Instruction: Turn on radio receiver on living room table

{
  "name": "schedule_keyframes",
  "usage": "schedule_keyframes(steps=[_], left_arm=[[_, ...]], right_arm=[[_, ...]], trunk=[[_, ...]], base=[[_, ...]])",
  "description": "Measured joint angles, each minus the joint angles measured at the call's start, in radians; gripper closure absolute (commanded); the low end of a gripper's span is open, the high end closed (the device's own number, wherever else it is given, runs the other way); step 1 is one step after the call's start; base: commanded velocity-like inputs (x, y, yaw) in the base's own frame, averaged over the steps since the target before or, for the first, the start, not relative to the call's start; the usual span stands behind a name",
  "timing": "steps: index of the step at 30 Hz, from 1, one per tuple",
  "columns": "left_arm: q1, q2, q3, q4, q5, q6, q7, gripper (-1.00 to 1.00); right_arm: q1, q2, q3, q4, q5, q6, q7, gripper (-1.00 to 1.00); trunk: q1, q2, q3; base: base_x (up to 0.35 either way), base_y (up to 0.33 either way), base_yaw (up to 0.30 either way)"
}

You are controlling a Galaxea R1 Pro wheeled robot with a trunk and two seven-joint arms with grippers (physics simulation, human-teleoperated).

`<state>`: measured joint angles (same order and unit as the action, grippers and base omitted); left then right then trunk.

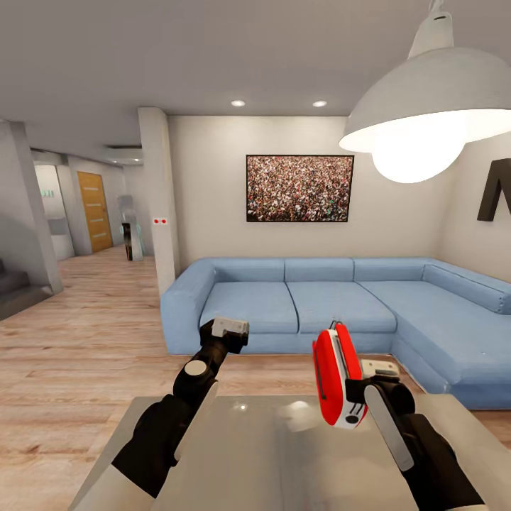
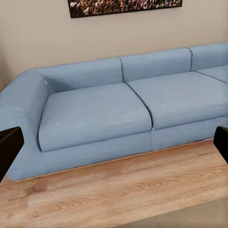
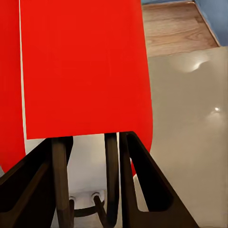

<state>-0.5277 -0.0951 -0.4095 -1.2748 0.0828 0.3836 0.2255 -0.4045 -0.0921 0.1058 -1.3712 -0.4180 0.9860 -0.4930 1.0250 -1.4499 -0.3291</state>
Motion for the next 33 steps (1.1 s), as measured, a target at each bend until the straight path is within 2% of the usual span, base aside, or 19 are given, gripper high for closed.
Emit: schedule_keyframes(steps=[23,33], left_arm=[[0.0,0.0,0.0,0.002,0.0,0.0,0.0,-1.0],[0.0,0.0,0.0,0.003,0.0,0.001,0.0,-1.0]], right_arm=[[0.0,0.0,0.003,0.043,-0.002,-0.001,0.0,1.0],[0.0,0.001,0.003,0.044,-0.002,-0.001,0.0,1.0]], trunk=[[0.0,0.0,0.0],[0.0,0.0,-0.013]], base=[[0.0,0.0,0.0],[0.0,0.0,0.0]])
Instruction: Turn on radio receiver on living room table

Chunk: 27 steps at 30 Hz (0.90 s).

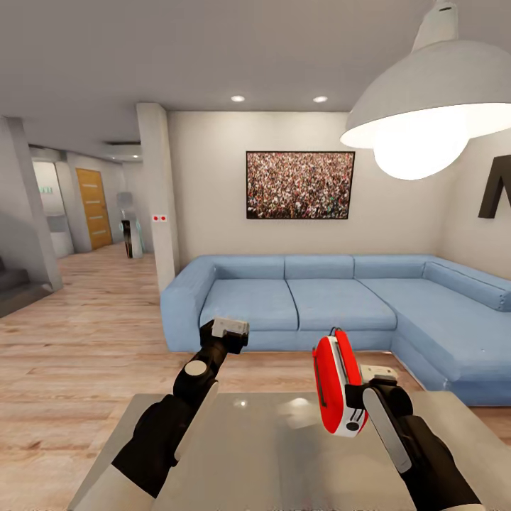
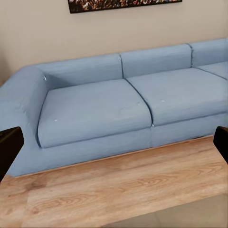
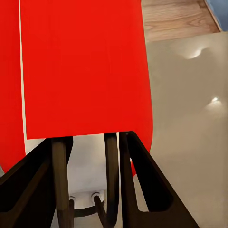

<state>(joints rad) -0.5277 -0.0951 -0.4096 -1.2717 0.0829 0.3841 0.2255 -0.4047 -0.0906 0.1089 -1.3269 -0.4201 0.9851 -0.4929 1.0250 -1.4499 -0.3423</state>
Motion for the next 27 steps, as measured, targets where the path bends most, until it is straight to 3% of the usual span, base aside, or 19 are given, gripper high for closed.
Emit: schedule_keyframes(steps=[27], left_arm=[[0.0,0.0,0.0,0.018,0.0,0.0,0.0,-1.0]], right_arm=[[0.0,0.0,0.0,0.0,0.001,0.0,0.0,1.0]], trunk=[[0.0,0.0,-0.043]], base=[[0.0,0.0,0.0]])
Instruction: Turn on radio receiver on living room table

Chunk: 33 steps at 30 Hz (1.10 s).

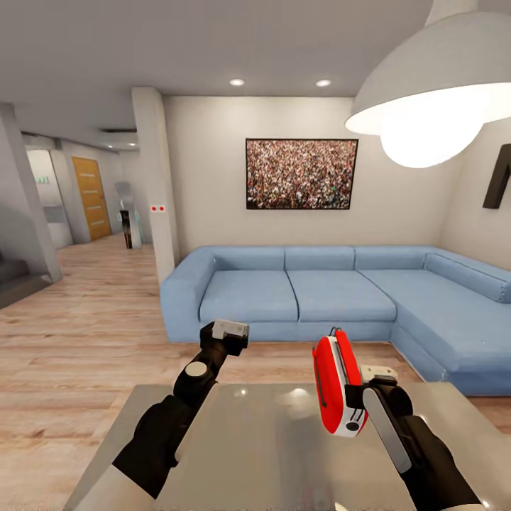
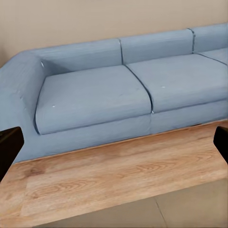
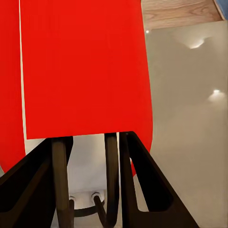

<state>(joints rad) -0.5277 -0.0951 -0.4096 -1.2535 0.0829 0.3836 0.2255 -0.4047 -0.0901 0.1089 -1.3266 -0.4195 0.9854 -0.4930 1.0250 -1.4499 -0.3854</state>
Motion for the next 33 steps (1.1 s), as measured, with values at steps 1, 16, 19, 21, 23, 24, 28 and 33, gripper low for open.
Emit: schedule_keyframes(steps=[1,16,19,21,23,24,28,33], left_arm=[[0.0,0.0,0.0,0.0,0.0,0.0,0.0,-1.0],[0.0,0.0,0.0,0.008,0.0,0.0,0.0,-1.0],[0.0,0.0,0.0,0.009,0.0,0.0,0.0,-1.0],[0.0,0.0,0.0,0.009,0.0,0.0,0.0,-1.0],[0.0,0.0,0.0,0.009,0.0,0.0,0.0,-1.0],[0.0,0.0,0.0,0.009,0.0,0.0,0.0,-1.0],[0.0,0.0,0.0,0.009,0.0,0.0,0.0,-1.0],[0.0,0.0,0.001,0.009,0.0,0.0,0.0,-1.0]], right_arm=[[0.0,0.0,0.0,0.0,-0.001,0.0,0.0,1.0],[0.0,0.001,0.001,0.0,-0.001,0.0,0.0,1.0],[0.0,0.0,0.001,0.0,0.0,0.0,0.0,1.0],[0.0,0.0,0.001,0.0,0.0,0.0,0.0,1.0],[0.0,0.0,0.001,0.0,0.0,0.0,0.0,1.0],[0.0,0.0,0.001,0.0,0.0,0.0,0.0,1.0],[0.0,0.0,0.001,0.0,0.0,0.0,0.0,1.0],[0.0,0.0,0.001,0.0,0.0,0.0,0.0,1.0]], trunk=[[0.0,0.0,-0.002],[0.0,0.0,-0.026],[0.0,0.0,-0.03],[0.0,0.0,-0.034],[0.0,0.0,-0.037],[0.0,0.0,-0.038],[0.0,0.0,-0.045],[0.0,0.0,-0.053]], base=[[0.0,0.0,0.0],[0.0,0.0,0.0],[0.0,0.0,0.0],[0.0,0.0,0.0],[0.0,0.0,0.0],[0.0,0.0,0.0],[0.0,0.0,0.0],[0.0,0.0,0.0]])
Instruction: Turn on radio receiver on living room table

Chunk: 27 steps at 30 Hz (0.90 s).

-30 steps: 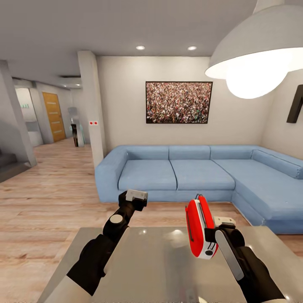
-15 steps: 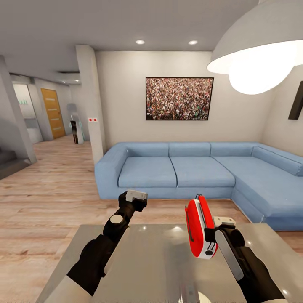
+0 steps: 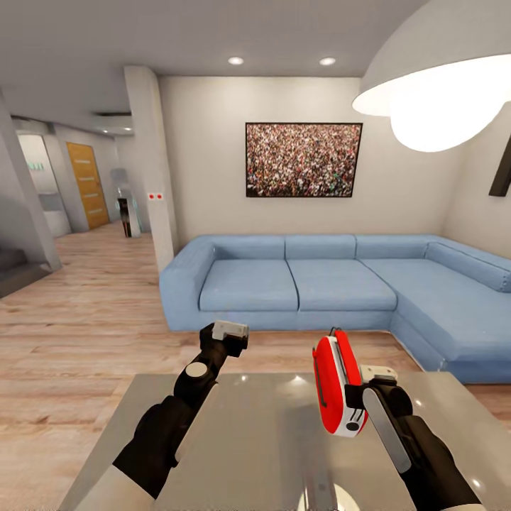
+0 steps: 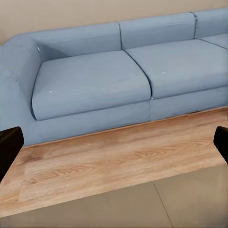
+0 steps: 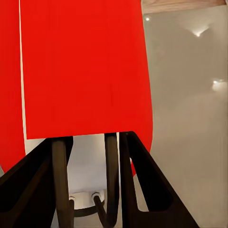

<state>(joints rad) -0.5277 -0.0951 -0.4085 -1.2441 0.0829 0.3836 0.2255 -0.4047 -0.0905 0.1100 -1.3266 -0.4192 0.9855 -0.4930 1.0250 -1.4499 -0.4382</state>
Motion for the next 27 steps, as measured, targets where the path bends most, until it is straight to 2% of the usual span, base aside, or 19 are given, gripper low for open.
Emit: schedule_keyframes(steps=[9,14,16,27], left_arm=[[0.0,0.0,0.003,0.001,0.0,0.0,0.0,-1.0],[0.0,0.0,0.053,0.012,0.0,0.001,0.0,-1.0],[0.0,0.0,0.063,0.019,0.0,0.001,0.0,-1.0],[0.0,0.0,0.07,0.035,0.0,0.001,0.0,-1.0]], right_arm=[[0.0,0.0,0.0,0.0,0.0,0.0,0.0,1.0],[0.0,0.0,0.0,0.001,0.0,0.001,0.0,1.0],[0.0,0.0,-0.001,0.001,0.0,0.001,0.0,1.0],[0.0,0.0,0.0,0.002,0.0,0.002,0.0,1.0]], trunk=[[0.0,0.0,-0.014],[0.0,0.0,-0.022],[0.0,0.0,-0.026],[0.0,0.0,-0.043]], base=[[0.0,0.0,0.0],[0.0,0.0,0.0],[0.0,0.0,0.0],[0.0,0.0,0.0]])
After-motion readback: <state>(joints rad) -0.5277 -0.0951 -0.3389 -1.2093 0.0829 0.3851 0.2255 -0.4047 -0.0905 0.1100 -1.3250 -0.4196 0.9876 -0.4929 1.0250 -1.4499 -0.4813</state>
